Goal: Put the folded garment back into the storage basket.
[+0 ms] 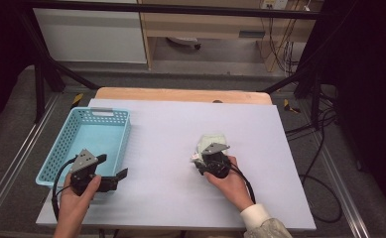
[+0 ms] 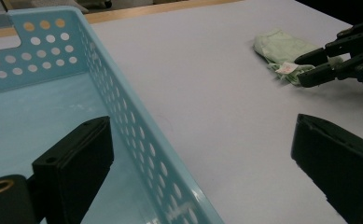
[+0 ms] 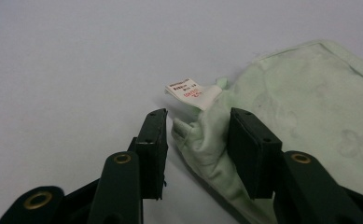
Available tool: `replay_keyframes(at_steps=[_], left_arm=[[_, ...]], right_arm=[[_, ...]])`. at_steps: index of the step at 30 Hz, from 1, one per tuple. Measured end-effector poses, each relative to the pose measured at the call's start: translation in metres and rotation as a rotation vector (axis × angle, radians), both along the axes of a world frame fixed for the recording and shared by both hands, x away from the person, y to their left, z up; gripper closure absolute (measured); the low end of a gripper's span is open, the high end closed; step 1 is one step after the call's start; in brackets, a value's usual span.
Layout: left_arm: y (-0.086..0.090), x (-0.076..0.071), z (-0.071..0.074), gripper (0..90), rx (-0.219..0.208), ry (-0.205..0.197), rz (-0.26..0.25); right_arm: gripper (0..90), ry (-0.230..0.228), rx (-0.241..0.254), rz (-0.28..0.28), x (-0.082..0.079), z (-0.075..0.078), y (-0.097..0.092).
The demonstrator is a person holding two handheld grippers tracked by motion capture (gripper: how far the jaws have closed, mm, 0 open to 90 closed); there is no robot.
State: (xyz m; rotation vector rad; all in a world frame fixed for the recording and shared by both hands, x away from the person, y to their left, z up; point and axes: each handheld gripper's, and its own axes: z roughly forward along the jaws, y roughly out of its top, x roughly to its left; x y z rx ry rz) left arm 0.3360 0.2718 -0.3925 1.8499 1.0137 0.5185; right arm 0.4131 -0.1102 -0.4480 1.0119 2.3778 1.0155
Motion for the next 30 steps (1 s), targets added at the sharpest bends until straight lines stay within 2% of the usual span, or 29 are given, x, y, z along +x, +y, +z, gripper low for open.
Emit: replay_keyframes(at_steps=[4,11,16,22,30], left_arm=[[-0.001,0.000,0.000,5.3,0.000,0.001,-0.001],[-0.001,0.000,-0.001,5.4,-0.003,0.005,-0.006],[-0.002,0.000,0.000,5.4,-0.001,0.004,-0.006],[-0.001,0.000,-0.001,5.5,-0.001,0.005,-0.005],[0.000,0.000,0.000,5.5,0.003,-0.001,0.000]], right_arm=[[57.0,-0.014,-0.014,-0.006,0.000,-0.002,0.002],[68.6,-0.043,-0.038,-0.026,0.000,-0.003,0.003],[72.8,-0.050,-0.029,-0.039,-0.003,-0.001,0.003],[73.4,-0.041,-0.026,-0.030,-0.009,0.001,0.006],[73.5,0.001,-0.005,-0.008,-0.022,0.004,0.015]])
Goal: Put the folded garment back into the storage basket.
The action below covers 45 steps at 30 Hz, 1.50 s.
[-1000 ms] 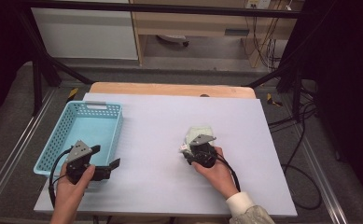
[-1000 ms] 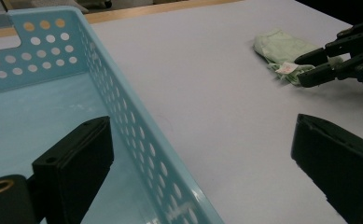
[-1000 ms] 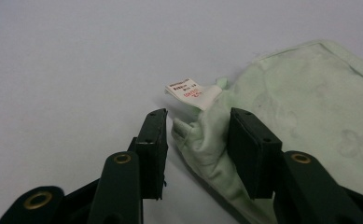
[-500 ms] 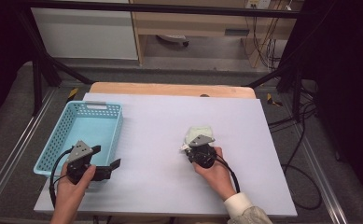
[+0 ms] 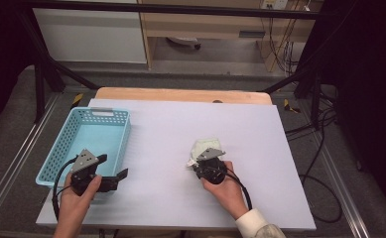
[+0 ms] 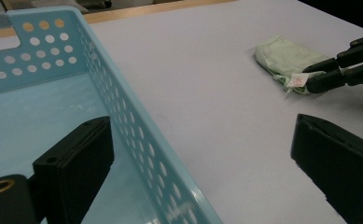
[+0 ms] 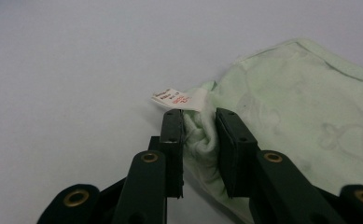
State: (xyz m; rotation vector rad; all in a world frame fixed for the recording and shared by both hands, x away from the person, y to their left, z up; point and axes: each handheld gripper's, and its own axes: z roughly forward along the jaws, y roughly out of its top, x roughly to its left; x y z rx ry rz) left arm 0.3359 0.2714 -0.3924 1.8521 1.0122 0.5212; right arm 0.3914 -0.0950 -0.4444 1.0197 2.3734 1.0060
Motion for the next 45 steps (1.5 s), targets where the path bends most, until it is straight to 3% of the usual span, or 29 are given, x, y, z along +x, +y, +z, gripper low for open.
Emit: replay_keyframes(at_steps=[25,45], left_arm=[[0.000,0.000,0.000,5.5,-0.004,0.002,-0.005],[-0.001,0.001,-0.001,5.5,-0.001,0.006,-0.007]], right_arm=[[73.4,0.073,0.049,0.109,-0.035,0.003,0.027],[73.3,0.103,0.096,0.154,-0.045,0.003,0.039]])
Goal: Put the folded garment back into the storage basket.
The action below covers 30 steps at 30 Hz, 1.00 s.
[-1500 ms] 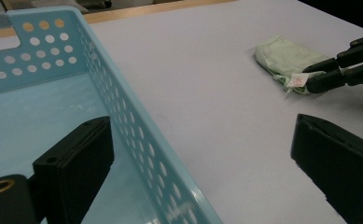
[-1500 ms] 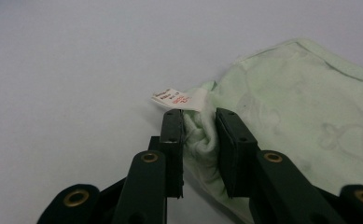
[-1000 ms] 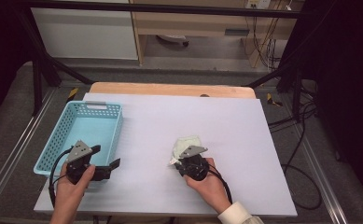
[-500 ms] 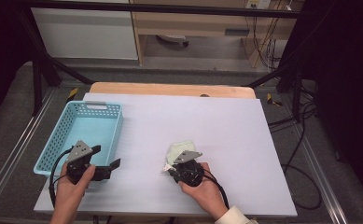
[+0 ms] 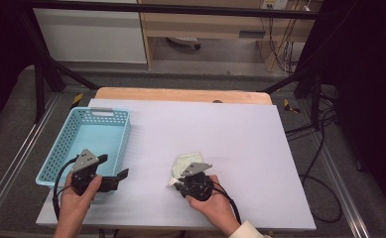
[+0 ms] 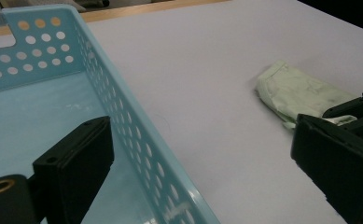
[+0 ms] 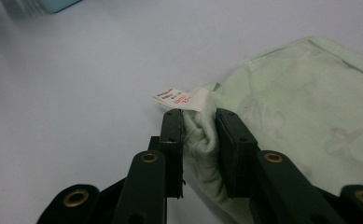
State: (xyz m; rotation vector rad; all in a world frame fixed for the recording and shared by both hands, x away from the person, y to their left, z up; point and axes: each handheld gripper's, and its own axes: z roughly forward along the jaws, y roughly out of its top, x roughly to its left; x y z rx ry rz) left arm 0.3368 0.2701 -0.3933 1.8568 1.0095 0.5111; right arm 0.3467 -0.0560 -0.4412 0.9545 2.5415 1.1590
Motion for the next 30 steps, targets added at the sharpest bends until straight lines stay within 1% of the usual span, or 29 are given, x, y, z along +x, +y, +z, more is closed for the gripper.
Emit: replay_keyframes(at_steps=[2,8,11,21,24,30], left_arm=[[0.000,0.000,0.000,5.5,0.000,0.000,-0.003],[0.000,0.000,0.000,5.5,0.000,-0.002,0.000],[0.000,0.000,0.000,5.5,0.001,-0.002,-0.002],[0.000,0.000,0.000,5.3,0.002,-0.003,0.000],[0.000,0.000,0.000,5.3,0.002,-0.004,0.000],[0.000,0.000,0.000,5.3,0.001,-0.003,0.000]], right_arm=[[73.3,0.006,0.012,0.009,-0.001,0.000,0.001],[73.3,0.018,0.031,0.008,-0.002,0.000,0.003],[73.3,0.031,0.053,0.004,-0.004,0.000,0.005],[73.1,0.020,0.045,0.027,-0.010,0.000,0.014],[73.0,0.003,0.035,0.035,-0.012,0.000,0.017],[72.8,0.016,0.043,0.042,-0.016,-0.001,0.023]])
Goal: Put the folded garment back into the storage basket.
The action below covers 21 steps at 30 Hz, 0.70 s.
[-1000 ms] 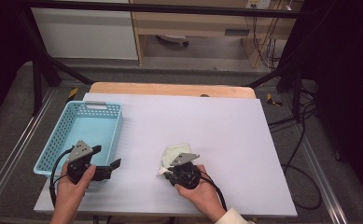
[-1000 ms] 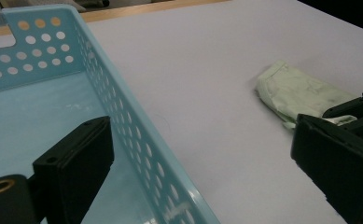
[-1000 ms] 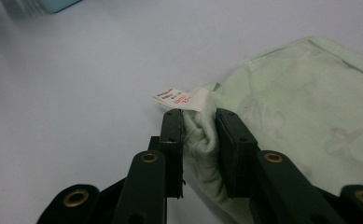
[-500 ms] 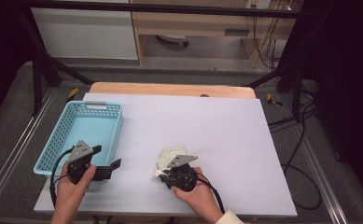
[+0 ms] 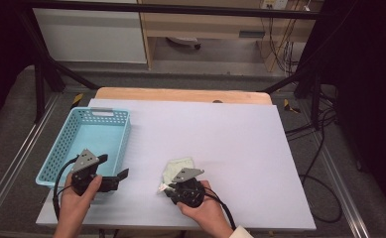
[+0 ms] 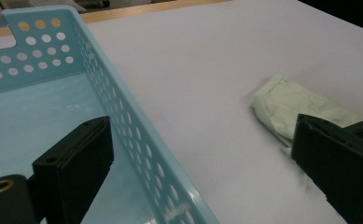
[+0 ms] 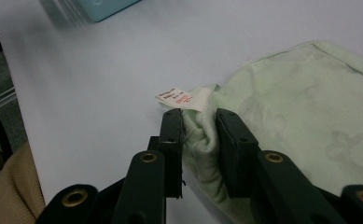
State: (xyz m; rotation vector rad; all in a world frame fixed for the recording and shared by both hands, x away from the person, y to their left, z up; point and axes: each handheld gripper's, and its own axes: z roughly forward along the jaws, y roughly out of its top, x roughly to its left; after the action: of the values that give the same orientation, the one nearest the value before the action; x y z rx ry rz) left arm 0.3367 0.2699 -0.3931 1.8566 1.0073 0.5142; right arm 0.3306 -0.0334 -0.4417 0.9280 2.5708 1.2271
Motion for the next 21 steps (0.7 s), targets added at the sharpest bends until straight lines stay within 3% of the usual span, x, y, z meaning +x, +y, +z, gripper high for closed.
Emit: replay_keyframes(at_steps=[6,11,15,21], left_arm=[[0.000,0.000,0.000,5.2,0.001,0.000,0.001],[0.000,0.000,0.000,5.2,-0.001,-0.001,0.002],[0.001,0.000,0.000,5.2,-0.004,-0.002,0.004],[0.001,0.000,0.000,5.2,-0.001,-0.008,0.008]], right_arm=[[69.0,-0.009,-0.009,0.013,-0.001,-0.002,0.004],[51.3,-0.011,-0.011,0.002,-0.005,0.003,0.003],[45.0,-0.025,0.000,-0.004,-0.010,0.013,-0.005],[45.4,-0.067,0.005,-0.045,-0.011,0.028,-0.030]])
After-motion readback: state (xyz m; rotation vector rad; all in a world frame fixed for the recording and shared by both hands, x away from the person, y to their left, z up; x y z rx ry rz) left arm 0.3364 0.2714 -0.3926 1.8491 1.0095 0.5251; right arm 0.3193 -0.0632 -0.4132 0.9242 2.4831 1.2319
